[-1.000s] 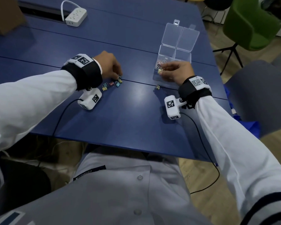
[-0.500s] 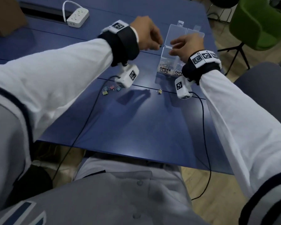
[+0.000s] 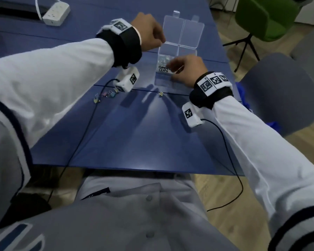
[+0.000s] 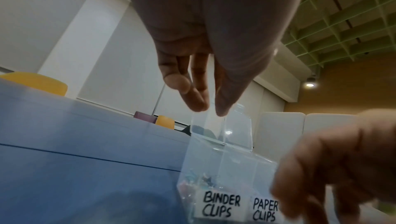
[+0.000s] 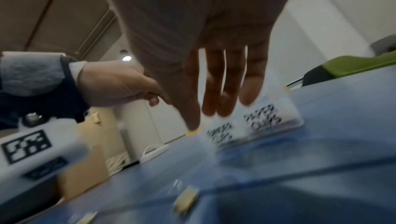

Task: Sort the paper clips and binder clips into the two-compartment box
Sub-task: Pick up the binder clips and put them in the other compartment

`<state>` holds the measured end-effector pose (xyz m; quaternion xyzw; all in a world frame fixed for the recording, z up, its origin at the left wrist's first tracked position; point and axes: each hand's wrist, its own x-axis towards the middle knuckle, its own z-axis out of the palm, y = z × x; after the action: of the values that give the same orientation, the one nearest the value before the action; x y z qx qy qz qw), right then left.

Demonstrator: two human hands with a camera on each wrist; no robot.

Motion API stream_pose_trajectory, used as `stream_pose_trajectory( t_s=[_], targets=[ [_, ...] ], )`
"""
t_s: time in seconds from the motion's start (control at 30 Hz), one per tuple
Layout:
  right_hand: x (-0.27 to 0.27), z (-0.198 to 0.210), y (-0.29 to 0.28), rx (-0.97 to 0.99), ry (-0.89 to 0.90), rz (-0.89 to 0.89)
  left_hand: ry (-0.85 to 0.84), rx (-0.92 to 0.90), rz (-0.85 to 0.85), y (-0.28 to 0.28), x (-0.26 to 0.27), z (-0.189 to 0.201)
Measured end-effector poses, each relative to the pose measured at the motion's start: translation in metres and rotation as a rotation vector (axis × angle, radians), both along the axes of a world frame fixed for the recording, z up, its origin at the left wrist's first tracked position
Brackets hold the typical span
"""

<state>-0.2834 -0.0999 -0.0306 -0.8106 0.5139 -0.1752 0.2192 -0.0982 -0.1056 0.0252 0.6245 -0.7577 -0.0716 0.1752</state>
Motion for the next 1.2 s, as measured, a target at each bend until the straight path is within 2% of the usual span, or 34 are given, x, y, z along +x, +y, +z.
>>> stream_pose_trajectory(
  t_s=[0.1, 0.23, 0.27, 0.53, 0.6, 0.7, 0.73, 0.8, 0.87, 0.93, 1.0, 1.2],
  targets=[
    [0.015, -0.010, 0.016, 0.089, 0.143, 0.132, -0.069, 0.069, -0.012, 0.029, 0.030, 0.000],
    [0.025, -0.015, 0.022, 0.125, 0.289, 0.136, -0.243, 0.479, -0.016, 0.069, 0.067, -0.011],
    [0.026, -0.015, 0.023, 0.110, 0.307, 0.135, -0.275, 0.527, -0.004, 0.076, 0.074, -0.016],
    [0.039, -0.015, 0.031, 0.028, 0.379, 0.123, -0.307, 0.501, 0.148, 0.116, 0.105, -0.040],
    [0.051, -0.015, 0.038, 0.155, 0.190, 0.087, -0.318, 0.498, 0.155, 0.121, 0.106, -0.047],
    [0.074, -0.014, 0.054, 0.551, -0.357, 0.045, -0.285, 0.477, 0.164, 0.126, 0.107, -0.053],
    [0.083, -0.014, 0.057, 0.630, -0.469, 0.037, -0.276, 0.467, 0.166, 0.127, 0.107, -0.054],
    [0.100, -0.013, 0.061, 0.736, -0.572, 0.020, -0.259, 0.460, 0.172, 0.128, 0.109, -0.055],
    [0.114, -0.012, 0.064, 0.813, -0.576, -0.008, -0.242, 0.465, 0.184, 0.129, 0.112, -0.056],
    [0.124, -0.013, 0.064, 0.847, -0.560, -0.034, -0.213, 0.458, 0.198, 0.130, 0.115, -0.056],
    [0.133, -0.015, 0.063, 0.758, -0.499, -0.031, -0.187, 0.448, 0.215, 0.134, 0.120, -0.056],
    [0.144, -0.020, 0.060, 0.165, 0.200, 0.139, -0.170, 0.443, 0.196, 0.138, 0.123, -0.057]
  ],
)
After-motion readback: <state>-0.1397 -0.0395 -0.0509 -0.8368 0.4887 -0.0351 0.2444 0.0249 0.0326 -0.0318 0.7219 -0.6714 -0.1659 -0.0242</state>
